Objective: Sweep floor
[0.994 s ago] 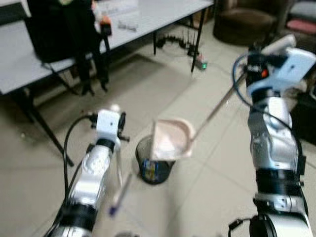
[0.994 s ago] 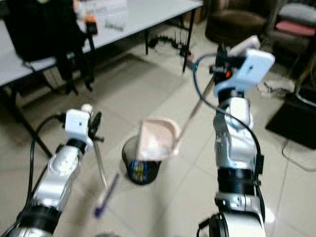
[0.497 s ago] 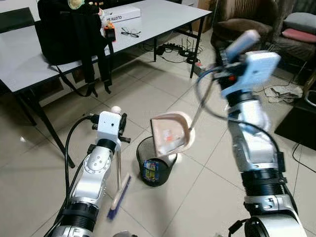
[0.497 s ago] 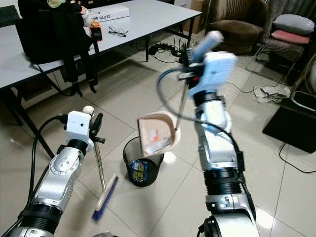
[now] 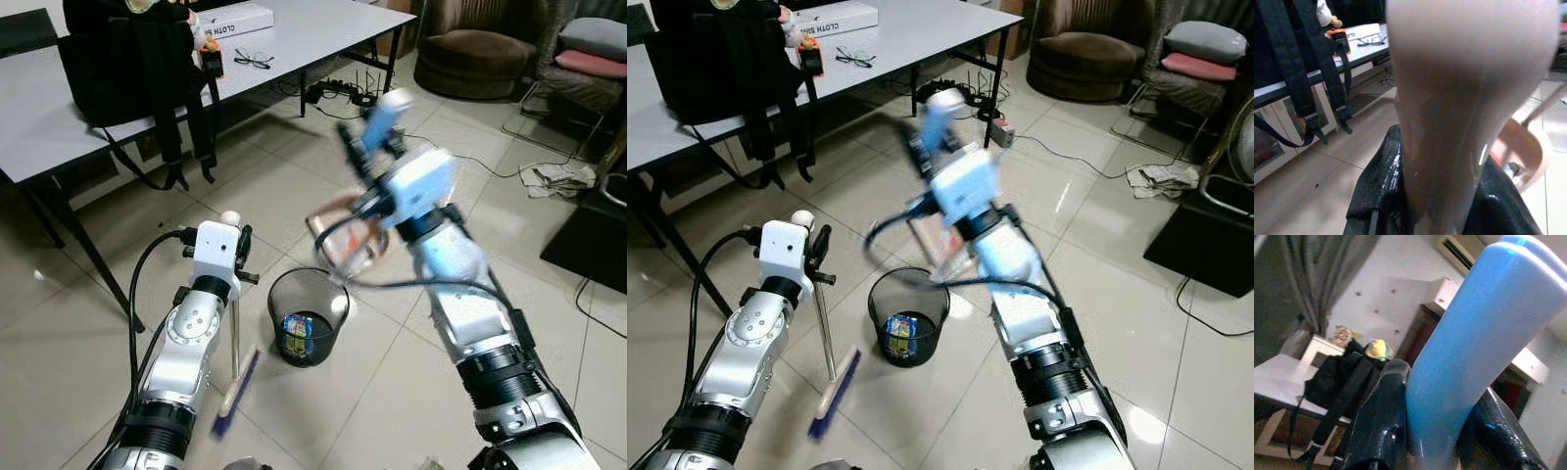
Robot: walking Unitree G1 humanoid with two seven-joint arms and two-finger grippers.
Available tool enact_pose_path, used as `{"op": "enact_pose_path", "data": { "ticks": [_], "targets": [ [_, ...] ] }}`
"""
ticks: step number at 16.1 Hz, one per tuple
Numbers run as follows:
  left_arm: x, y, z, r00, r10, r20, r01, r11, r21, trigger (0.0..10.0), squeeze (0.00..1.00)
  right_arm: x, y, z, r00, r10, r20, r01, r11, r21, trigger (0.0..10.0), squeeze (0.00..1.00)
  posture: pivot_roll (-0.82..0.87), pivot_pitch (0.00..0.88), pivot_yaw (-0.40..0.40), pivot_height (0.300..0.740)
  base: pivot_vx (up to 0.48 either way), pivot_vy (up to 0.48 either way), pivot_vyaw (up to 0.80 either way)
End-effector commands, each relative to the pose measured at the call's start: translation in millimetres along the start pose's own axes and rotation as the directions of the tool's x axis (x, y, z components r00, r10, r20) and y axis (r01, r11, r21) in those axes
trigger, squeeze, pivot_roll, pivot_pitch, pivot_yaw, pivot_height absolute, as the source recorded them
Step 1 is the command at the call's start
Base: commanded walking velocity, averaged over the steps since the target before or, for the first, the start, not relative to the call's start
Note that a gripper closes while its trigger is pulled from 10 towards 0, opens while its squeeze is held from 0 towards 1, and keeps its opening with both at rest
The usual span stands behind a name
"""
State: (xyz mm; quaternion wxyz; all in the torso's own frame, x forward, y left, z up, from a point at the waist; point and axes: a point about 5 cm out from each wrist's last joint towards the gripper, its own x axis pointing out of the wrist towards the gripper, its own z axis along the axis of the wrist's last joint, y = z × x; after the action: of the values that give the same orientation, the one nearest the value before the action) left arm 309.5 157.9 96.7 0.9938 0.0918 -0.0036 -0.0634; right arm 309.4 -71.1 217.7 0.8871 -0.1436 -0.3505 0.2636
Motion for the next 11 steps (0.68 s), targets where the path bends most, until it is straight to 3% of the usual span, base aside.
{"op": "enact_pose_path", "data": {
  "ticks": [1, 6, 8, 10, 11],
  "targets": [
    [4.1, 1.0, 9, 0.999, 0.001, 0.038, -0.001, 1.000, 0.016, 10.0, 0.00, 1.1, 3.6, 8, 0.997, 0.031, 0.065, -0.029, 0.999, -0.031, 10.0, 0.00, -0.04, 0.000, -0.017, 0.740, 0.000, 0.000, 0.00],
    [3.7, 0.0, 9, 0.999, -0.003, 0.036, 0.002, 1.000, 0.019, 10.0, 0.00, -0.2, 7.4, 7, 0.996, 0.037, 0.087, -0.036, 0.999, -0.018, 10.0, 0.00, -0.04, 0.000, -0.018, 0.740, 0.000, 0.000, 0.00],
    [3.6, -0.3, 9, 0.999, -0.002, 0.036, 0.002, 1.000, 0.019, 10.0, 0.00, -0.8, 3.5, 3, 0.998, 0.021, 0.056, -0.016, 0.996, -0.085, 10.0, 0.00, -0.04, 0.000, -0.019, 0.740, 0.000, 0.000, 0.00],
    [3.5, -0.6, 9, 0.999, -0.002, 0.034, 0.001, 1.000, 0.018, 10.0, 0.00, -3.2, -18.2, -4, 0.993, -0.116, -0.005, 0.113, 0.978, -0.173, 10.0, 0.00, -0.04, 0.000, -0.023, 0.740, 0.000, 0.000, 0.00],
    [2.6, -1.7, 6, 1.000, -0.016, 0.015, 0.016, 1.000, 0.018, 10.0, 0.00, -14.4, -59.1, -11, 0.926, -0.372, -0.063, 0.346, 0.904, -0.252, 10.0, 0.00, -0.04, 0.000, -0.026, 0.740, 0.000, 0.000, 0.00]
  ]
}}
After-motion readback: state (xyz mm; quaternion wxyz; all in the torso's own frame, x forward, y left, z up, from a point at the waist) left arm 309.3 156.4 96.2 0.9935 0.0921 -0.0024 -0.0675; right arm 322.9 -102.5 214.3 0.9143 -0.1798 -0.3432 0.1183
